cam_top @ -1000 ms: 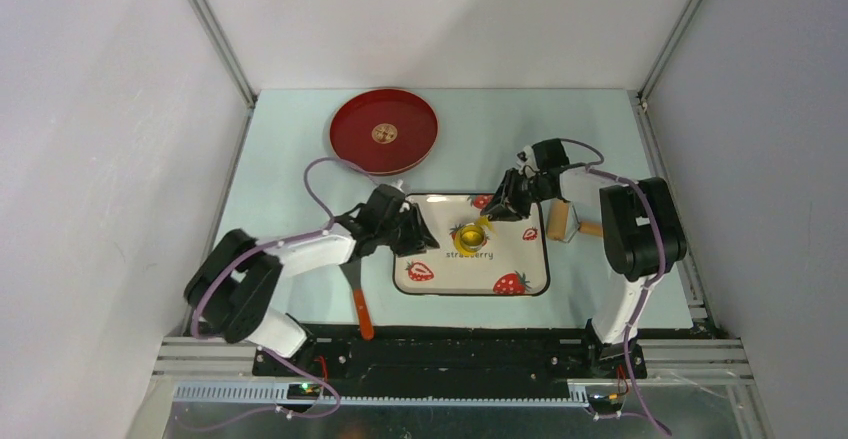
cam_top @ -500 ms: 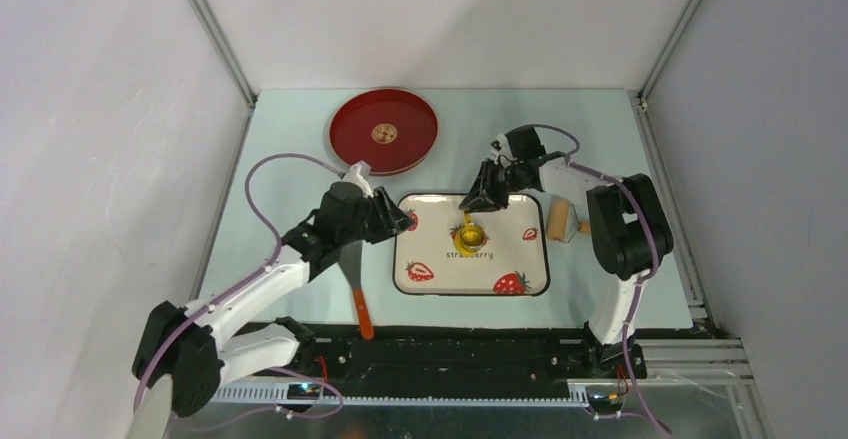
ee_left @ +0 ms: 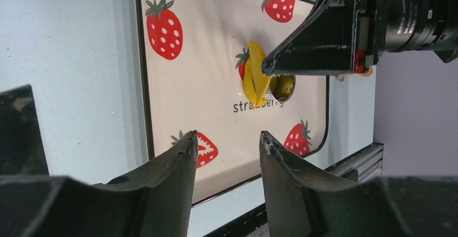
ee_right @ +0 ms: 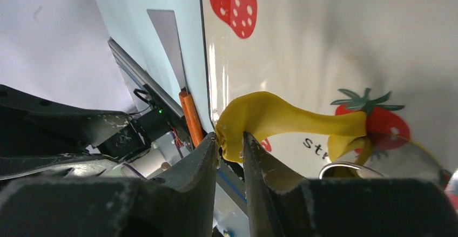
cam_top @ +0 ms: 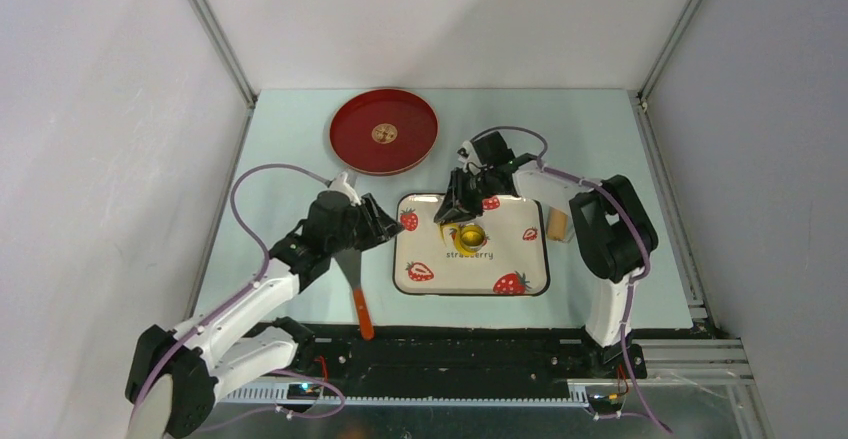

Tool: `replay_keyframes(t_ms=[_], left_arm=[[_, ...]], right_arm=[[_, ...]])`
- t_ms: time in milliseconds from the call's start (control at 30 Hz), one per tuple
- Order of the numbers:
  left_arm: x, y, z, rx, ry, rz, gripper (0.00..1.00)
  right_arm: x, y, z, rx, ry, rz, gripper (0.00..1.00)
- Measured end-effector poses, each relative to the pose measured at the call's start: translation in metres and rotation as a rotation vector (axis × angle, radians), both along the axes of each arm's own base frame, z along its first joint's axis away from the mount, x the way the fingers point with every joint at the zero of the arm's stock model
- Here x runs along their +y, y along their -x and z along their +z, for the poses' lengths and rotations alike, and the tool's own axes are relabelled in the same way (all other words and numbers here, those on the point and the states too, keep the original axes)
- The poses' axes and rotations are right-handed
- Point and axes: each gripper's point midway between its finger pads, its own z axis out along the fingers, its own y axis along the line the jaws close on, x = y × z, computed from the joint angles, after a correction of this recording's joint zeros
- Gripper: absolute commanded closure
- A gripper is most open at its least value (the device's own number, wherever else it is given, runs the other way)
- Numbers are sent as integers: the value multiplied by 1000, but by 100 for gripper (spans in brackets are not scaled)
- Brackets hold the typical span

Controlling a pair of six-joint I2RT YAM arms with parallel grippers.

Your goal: Roll out the dumpling wrappers from the dough

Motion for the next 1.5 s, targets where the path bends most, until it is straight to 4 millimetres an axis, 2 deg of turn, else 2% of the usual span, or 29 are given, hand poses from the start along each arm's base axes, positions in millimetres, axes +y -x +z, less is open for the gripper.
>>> replay_keyframes(t_ms=[267, 367, 600, 867, 1033, 1300, 1500], left_arm=[[9, 3, -1, -8, 5, 21, 49], [11, 5, -4, -2, 2, 23, 49], [13, 6, -4, -7, 5, 28, 49], [14, 7, 1, -20, 13, 28, 48], [14, 8, 4, -29, 18, 28, 48], [16, 11, 6, -42, 25, 28, 45], [17, 13, 7, -45, 26, 29, 43]], right_arm=[[17, 32, -5, 31, 43, 68, 71], [20, 42, -2, 33, 56, 87, 71], [25, 63, 31, -37, 39, 118, 71], [9, 95, 46, -58, 52, 121, 70], [-4, 109, 55, -69, 59, 106, 70], [-26, 124, 84, -123, 52, 64, 69], [-55, 127, 99, -141, 61, -10, 69]])
